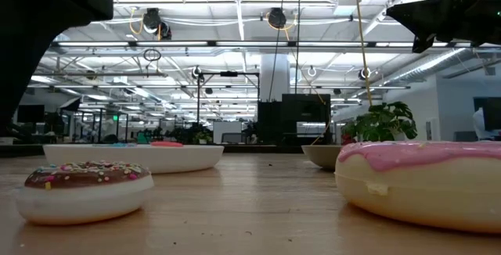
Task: Pick & Place donuts
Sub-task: Put the small white donut on the white plate
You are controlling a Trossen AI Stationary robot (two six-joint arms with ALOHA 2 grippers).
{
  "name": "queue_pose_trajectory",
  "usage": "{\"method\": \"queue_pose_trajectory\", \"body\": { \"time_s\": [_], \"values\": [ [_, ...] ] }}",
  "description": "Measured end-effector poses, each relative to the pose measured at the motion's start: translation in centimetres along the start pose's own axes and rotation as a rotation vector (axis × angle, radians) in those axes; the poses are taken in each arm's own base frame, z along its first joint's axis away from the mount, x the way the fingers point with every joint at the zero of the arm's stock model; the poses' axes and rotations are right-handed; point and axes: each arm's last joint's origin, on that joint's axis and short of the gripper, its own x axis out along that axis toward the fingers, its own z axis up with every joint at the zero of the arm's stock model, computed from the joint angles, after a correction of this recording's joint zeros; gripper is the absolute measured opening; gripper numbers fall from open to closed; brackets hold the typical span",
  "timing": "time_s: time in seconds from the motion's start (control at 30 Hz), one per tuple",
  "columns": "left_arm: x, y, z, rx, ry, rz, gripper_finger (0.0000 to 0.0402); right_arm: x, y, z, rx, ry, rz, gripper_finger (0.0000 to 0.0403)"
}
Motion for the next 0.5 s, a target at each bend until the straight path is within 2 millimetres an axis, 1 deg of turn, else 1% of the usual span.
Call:
{"method": "queue_pose_trajectory", "body": {
  "time_s": [0.13,0.27,0.5],
  "values": [
    [1.2,0.0,-0.5,-0.063,0.060,-0.041,0.0351,0.0,0.0,0.0,0.000,-0.002,0.000,0.0000],
    [2.8,0.1,-0.9,-0.087,0.064,-0.053,0.0351,0.0,0.0,0.1,0.001,-0.007,0.000,0.0000],
    [3.3,0.0,-0.9,-0.066,0.033,-0.073,0.0351,0.0,0.0,0.1,0.002,-0.013,-0.001,0.0000]
  ]
}}
